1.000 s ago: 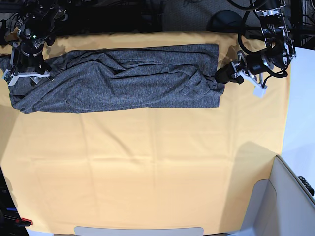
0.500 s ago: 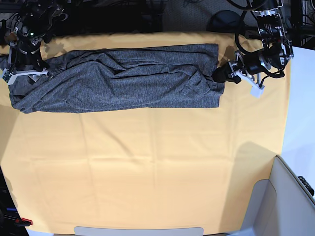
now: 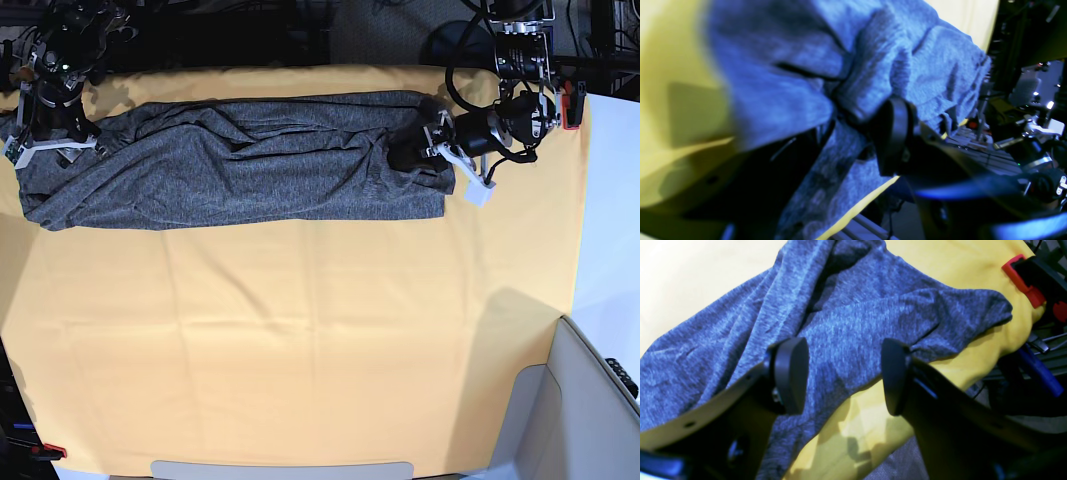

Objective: Fold the T-shirt properly
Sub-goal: 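Grasp the strip end with the left gripper and lift it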

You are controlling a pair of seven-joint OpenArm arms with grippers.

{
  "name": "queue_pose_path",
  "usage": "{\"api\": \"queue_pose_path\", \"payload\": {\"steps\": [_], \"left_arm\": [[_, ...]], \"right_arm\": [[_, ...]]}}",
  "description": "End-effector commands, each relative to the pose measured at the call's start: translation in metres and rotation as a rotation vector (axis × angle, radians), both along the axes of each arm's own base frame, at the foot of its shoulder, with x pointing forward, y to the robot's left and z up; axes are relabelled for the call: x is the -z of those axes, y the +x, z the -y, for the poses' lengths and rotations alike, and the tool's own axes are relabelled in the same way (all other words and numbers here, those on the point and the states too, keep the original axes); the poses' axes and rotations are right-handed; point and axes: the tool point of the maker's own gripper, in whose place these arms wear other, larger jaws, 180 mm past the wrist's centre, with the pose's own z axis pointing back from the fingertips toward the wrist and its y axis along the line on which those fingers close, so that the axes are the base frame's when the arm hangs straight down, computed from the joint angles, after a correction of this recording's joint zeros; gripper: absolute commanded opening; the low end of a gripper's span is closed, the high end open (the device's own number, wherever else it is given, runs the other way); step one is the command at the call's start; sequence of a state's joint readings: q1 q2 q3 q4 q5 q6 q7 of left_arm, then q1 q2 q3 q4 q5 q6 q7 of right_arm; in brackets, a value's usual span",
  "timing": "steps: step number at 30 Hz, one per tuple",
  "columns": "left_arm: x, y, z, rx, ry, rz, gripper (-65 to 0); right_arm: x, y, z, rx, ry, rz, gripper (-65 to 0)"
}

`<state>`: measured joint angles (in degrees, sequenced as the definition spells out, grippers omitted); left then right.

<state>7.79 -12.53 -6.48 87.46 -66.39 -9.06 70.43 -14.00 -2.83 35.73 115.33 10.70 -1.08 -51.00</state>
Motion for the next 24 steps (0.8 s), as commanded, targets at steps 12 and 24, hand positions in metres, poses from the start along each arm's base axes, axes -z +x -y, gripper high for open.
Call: {"api": "queue_pose_path", "payload": {"steps": [12,24], "left_arm": [[-0.010,0.009,0.010,0.030,-0.007,0.028,-63.7],[-0.078,0.018,0.091,0.128,-0.113,0.168,-63.7]], "right_arm": [[-0.011,0.004,0.004,-0.004,-0.035,0.031,-30.5],[-0.043,-0.020,0.065,0.106,-0.166,0.037,-30.5]]}}
